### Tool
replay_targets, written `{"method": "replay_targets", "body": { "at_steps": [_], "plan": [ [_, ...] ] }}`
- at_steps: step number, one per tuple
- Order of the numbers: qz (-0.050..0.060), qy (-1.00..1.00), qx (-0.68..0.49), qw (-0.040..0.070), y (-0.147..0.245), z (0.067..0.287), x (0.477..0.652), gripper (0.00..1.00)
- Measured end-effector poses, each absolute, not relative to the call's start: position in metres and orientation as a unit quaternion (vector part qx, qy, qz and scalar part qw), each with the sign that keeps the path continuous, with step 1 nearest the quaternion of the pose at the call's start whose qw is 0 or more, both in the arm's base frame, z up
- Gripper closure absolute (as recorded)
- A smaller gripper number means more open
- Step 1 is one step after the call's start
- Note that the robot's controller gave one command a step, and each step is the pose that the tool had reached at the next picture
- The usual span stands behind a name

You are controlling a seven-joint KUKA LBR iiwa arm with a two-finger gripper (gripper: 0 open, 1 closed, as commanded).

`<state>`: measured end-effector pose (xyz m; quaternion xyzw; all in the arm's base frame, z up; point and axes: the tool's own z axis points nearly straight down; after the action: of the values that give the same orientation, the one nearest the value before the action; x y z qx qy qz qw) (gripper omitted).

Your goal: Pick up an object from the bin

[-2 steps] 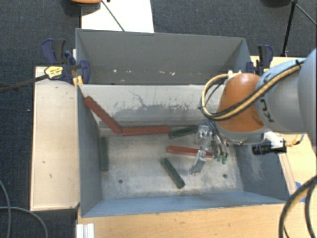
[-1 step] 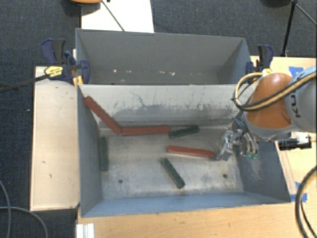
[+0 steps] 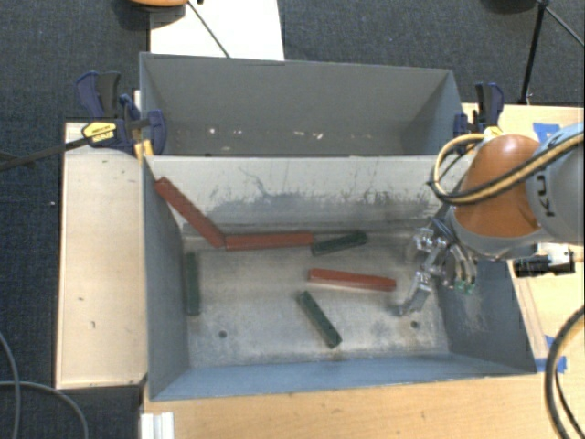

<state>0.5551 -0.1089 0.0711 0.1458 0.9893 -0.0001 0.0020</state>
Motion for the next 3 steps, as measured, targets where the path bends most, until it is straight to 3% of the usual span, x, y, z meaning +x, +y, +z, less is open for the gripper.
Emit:
{"method": "replay_targets", "body": {
  "at_steps": [1, 2, 3],
  "plan": [
    [0.000, 0.989, 0.146, 0.002, -0.109, 0.071, 0.555, 0.00],
    [0.000, 0.987, 0.158, -0.001, -0.088, 0.103, 0.521, 0.00],
    [0.000, 0.987, 0.158, 0.001, -0.082, 0.111, 0.518, 0.00]
  ]
}}
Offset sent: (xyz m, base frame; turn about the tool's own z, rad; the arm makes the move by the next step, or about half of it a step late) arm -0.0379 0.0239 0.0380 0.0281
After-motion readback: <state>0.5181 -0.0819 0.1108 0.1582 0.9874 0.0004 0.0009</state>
